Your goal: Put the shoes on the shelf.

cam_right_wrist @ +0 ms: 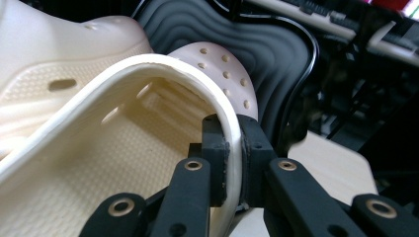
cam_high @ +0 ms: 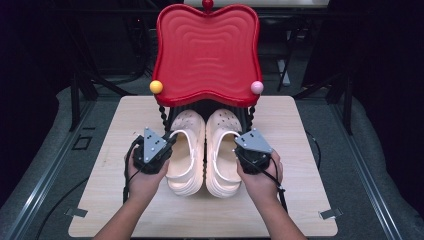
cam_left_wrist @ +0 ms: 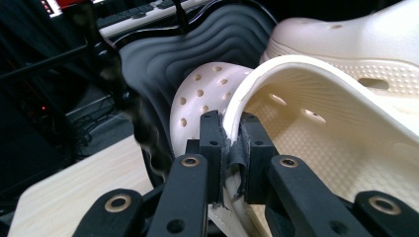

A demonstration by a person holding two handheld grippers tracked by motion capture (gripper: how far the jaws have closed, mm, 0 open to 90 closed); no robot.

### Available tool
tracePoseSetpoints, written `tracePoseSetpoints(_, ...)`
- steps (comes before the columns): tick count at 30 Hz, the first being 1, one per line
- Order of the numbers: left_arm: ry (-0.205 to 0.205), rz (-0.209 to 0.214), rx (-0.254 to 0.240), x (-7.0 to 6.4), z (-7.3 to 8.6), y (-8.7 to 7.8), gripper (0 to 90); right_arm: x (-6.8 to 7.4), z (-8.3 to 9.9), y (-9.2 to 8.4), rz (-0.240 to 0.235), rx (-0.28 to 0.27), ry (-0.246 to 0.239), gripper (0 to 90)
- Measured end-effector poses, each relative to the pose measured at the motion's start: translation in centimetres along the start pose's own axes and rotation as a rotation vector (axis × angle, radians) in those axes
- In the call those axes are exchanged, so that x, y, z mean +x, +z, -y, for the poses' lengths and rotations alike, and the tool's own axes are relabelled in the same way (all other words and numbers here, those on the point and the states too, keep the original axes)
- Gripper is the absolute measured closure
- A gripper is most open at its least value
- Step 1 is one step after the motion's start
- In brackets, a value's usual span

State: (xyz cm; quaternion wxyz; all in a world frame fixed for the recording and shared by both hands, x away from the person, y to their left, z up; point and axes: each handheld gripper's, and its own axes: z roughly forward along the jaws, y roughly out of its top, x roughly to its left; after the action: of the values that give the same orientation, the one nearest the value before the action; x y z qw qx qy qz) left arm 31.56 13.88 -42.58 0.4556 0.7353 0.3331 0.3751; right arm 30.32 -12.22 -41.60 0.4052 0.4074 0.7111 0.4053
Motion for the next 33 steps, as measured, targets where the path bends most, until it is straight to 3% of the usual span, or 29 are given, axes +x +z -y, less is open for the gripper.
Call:
tracePoseSetpoints(7, 0.036, -0.010, 0.004, 0.5, 0.1, 2.7, 82.7, -0.3, -0.5, 3.0, 0.053, -0.003, -0.033, 83.6)
tracePoseSetpoints(9, 0.017, 0.016, -0.003, 0.3, 0.5, 3.0, 81.9, -0.2, -0.2, 3.5, 0.045, 0.014, -0.032, 83.5)
tracePoseSetpoints(12, 0.029, 0.039, 0.009, -0.6, 1.1, 3.3, 78.9, 0.1, 0.7, 4.1, 0.035, 0.020, -0.028, 81.5)
tracePoseSetpoints(14, 0.036, 0.019, -0.004, -1.1, 1.4, 3.2, 77.9, 0.4, 1.0, 4.1, 0.017, 0.030, -0.030, 80.4)
tracePoseSetpoints(16, -0.009, 0.015, -0.004, -1.0, 1.4, 3.1, 77.8, 0.8, 1.3, 4.1, 0.031, 0.024, -0.041, 79.3)
tracePoseSetpoints(20, -0.079, 0.013, 0.004, -0.6, 1.6, 2.8, 74.0, 0.7, 1.6, 4.0, 0.004, 0.017, -0.012, 75.2)
tracePoseSetpoints(25, -0.208, 0.045, 0.066, 0.1, 1.9, 3.1, 60.2, 0.4, 1.5, 4.0, -0.037, 0.011, 0.036, 67.5)
tracePoseSetpoints(28, -0.219, 0.040, 0.076, 0.0, 2.1, 3.2, 56.5, 0.4, 1.7, 4.0, -0.064, 0.015, 0.063, 61.5)
tracePoseSetpoints(33, -0.245, 0.049, 0.075, -0.3, 2.6, 3.0, 51.3, 0.7, 1.8, 3.9, -0.068, 0.014, 0.067, 57.1)
